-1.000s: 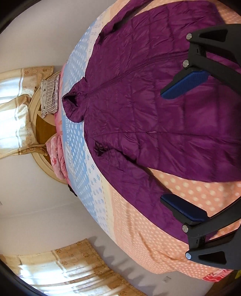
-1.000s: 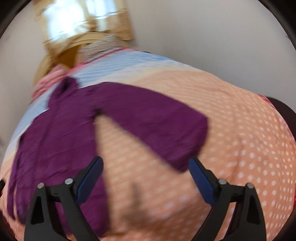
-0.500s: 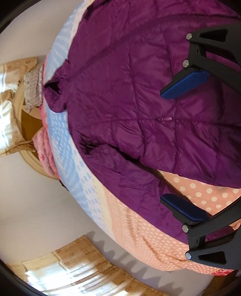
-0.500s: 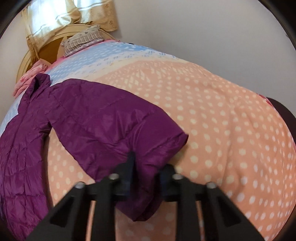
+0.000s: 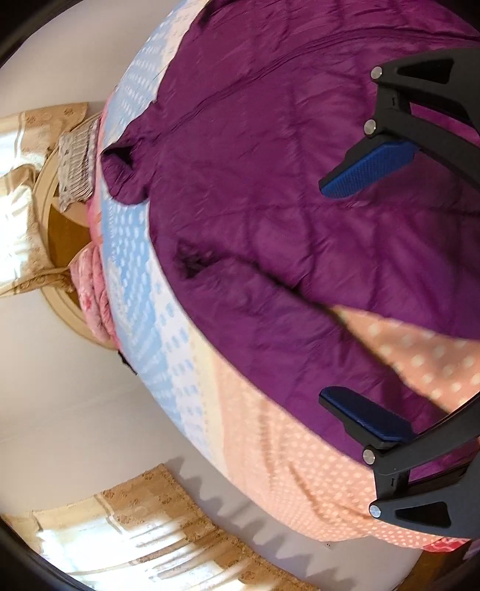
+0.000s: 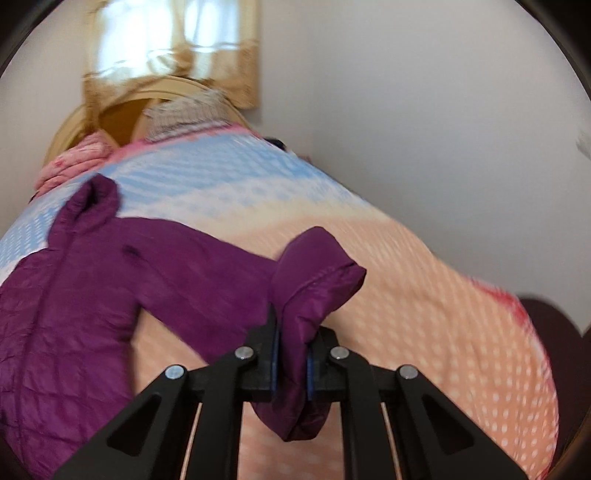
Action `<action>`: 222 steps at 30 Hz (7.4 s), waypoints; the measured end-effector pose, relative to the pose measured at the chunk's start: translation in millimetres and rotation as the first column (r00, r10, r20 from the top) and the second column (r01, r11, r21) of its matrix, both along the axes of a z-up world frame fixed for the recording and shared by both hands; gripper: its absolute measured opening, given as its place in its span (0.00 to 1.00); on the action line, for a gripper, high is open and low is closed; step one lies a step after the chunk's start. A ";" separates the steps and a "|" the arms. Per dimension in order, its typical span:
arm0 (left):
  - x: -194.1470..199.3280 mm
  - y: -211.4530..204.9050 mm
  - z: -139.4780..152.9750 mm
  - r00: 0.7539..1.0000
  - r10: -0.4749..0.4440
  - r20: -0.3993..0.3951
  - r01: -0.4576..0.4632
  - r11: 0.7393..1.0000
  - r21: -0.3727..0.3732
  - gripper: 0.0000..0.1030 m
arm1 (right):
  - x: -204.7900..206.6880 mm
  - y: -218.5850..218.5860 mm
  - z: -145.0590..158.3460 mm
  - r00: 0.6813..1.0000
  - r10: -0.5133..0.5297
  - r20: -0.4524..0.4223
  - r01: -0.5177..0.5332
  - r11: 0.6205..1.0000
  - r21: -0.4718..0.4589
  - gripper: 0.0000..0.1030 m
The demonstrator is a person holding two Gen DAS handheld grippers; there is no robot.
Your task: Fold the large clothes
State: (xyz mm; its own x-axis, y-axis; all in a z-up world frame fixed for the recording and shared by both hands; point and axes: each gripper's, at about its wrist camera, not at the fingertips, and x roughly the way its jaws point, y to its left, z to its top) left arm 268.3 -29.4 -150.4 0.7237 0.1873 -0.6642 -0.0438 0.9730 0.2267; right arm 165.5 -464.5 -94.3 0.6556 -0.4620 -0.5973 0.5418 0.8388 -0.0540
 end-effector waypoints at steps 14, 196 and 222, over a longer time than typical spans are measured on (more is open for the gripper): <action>47.3 31.9 10.7 0.998 0.052 0.021 -0.052 0.999 0.004 0.99 | 114.7 154.9 -14.9 0.940 0.335 -0.056 -0.340 0.933 -0.118 0.12; 25.2 -5.6 110.6 0.959 -0.067 0.276 0.064 0.998 0.019 0.08 | 39.8 91.5 -60.0 0.917 0.398 0.019 -0.398 0.914 0.084 0.90; 37.7 -59.1 54.3 0.957 -0.116 0.265 0.106 0.993 0.051 0.92 | 81.0 115.4 -35.6 0.842 0.539 -0.023 -0.528 0.831 0.176 0.91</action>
